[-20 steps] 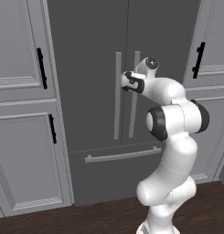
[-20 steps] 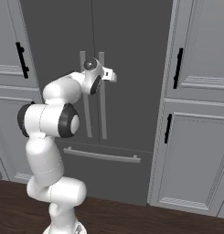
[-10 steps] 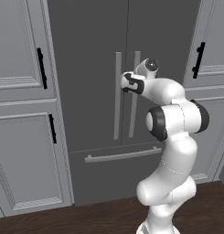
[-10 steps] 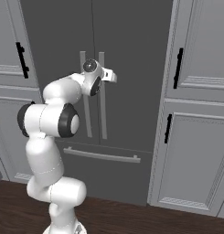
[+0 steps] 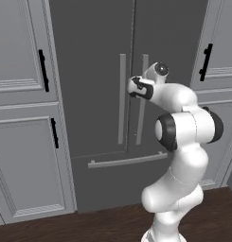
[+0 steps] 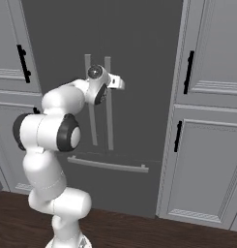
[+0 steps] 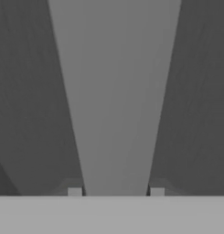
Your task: Take the strawberry from the fridge and place it on top of the pancake, located on the dining counter.
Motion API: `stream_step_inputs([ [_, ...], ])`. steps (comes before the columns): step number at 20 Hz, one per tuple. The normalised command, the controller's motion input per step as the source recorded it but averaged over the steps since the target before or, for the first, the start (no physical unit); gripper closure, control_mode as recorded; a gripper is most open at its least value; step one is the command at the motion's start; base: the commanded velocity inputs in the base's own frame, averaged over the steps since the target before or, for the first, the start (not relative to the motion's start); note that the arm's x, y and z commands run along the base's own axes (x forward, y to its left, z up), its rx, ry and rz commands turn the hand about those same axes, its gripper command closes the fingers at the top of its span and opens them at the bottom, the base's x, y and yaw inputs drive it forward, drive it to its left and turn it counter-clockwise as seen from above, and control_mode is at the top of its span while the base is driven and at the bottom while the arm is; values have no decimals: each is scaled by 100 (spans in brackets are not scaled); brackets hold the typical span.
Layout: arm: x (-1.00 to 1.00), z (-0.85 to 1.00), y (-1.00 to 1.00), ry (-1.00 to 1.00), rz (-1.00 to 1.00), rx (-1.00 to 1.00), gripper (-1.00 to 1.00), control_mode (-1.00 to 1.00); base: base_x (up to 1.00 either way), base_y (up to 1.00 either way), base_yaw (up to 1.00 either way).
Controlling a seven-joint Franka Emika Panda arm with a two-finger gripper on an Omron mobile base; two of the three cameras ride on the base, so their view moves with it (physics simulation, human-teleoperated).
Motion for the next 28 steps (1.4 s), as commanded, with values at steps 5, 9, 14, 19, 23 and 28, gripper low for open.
stream_step_inputs([
  [5, -85, 0, -72, 0, 0, 4, 100, -100, 0, 0, 0],
  [9, -99, 0, -98, 0, 0, 6, 100, -100, 0, 0, 0],
  [14, -100, 0, -100, 0, 0, 8, 100, -100, 0, 0, 0],
  [19, -83, 0, -100, 8, -11, 6, 100, -100, 0, 0, 0],
  [23, -50, 0, -100, 13, -16, 7, 100, -100, 0, 0, 0],
  [28, -27, 0, -100, 15, -13, 4, -100, -100, 0, 0, 0],
])
